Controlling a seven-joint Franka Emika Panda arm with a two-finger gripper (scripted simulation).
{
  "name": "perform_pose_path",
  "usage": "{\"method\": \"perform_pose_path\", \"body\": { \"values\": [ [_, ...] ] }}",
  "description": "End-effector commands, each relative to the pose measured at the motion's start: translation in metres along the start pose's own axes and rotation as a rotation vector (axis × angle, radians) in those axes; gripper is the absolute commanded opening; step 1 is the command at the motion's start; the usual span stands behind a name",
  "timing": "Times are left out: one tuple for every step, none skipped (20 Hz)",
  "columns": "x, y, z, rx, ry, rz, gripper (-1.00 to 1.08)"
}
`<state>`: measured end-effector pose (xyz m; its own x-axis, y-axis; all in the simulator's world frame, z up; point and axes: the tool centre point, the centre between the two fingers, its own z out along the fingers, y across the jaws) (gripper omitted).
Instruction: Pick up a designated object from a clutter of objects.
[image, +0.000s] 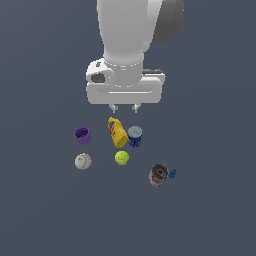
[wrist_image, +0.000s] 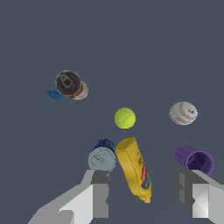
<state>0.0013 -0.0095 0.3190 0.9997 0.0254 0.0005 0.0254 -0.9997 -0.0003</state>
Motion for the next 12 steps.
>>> {"method": "perform_pose_path", "body": {
  "values": [
    [0.000, 0.005, 0.005, -0.007, -0.004, -0.006, 0.28],
    [-0.001, 0.008, 0.008, -0.012, -0.006, -0.010, 0.28],
    [-0.001, 0.012, 0.012, -0.018, -0.009, -0.015, 0.28],
    [-0.002, 0.016, 0.016, -0.025, -0.012, -0.021, 0.28],
    [-0.003, 0.021, 0.021, -0.033, -0.016, -0.029, 0.28],
    [-0.004, 0.027, 0.027, -0.042, -0.021, -0.038, 0.28],
    [-0.005, 0.034, 0.034, -0.052, -0.027, -0.048, 0.28],
    [-0.007, 0.041, 0.041, -0.063, -0.033, -0.059, 0.28],
    [-0.009, 0.048, 0.049, -0.074, -0.041, -0.072, 0.28],
    [-0.012, 0.057, 0.058, -0.086, -0.049, -0.087, 0.28],
    [-0.014, 0.065, 0.067, -0.098, -0.058, -0.104, 0.28],
    [-0.018, 0.075, 0.077, -0.111, -0.069, -0.122, 0.28]
  ]
}}
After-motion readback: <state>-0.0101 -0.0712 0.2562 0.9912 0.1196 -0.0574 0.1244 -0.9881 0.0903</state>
